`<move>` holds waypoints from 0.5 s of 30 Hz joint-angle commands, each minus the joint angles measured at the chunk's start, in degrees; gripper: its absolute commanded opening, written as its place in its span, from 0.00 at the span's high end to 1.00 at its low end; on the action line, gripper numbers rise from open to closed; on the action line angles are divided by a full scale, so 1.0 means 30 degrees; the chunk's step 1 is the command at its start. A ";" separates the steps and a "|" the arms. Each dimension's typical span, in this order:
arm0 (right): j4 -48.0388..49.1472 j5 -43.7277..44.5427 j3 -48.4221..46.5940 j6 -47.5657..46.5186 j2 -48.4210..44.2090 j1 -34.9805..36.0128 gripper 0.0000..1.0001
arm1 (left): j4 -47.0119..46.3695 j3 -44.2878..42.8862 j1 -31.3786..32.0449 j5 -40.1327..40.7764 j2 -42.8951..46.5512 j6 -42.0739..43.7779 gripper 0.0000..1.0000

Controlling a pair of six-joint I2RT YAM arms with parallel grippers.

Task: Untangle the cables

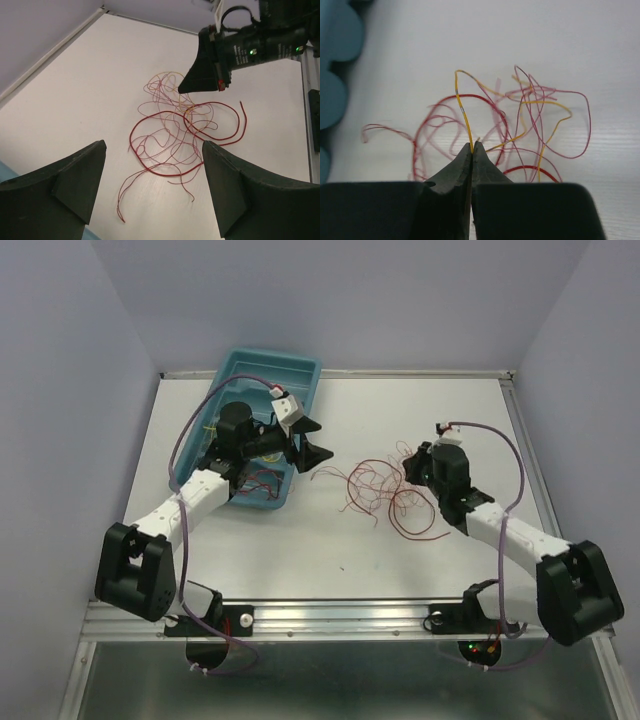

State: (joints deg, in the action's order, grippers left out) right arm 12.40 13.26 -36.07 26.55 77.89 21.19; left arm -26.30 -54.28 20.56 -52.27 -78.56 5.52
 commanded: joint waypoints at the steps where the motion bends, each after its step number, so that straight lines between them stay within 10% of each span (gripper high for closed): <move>1: 0.3655 -0.6154 0.1123 -0.1083 -0.4744 0.0728 0.99 | -0.1896 0.0719 0.1290 0.0222 0.0525 0.0414 0.11; 15: 0.6032 -1.4497 0.2211 -0.0294 -0.8971 0.1696 0.99 | -0.2159 0.1745 0.2376 0.0576 0.1782 0.1852 0.09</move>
State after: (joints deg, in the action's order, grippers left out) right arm 26.24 -23.66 -30.55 25.08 50.61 25.34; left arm -28.82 -50.11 27.62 -50.70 -77.45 9.23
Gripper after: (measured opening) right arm 0.022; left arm 0.900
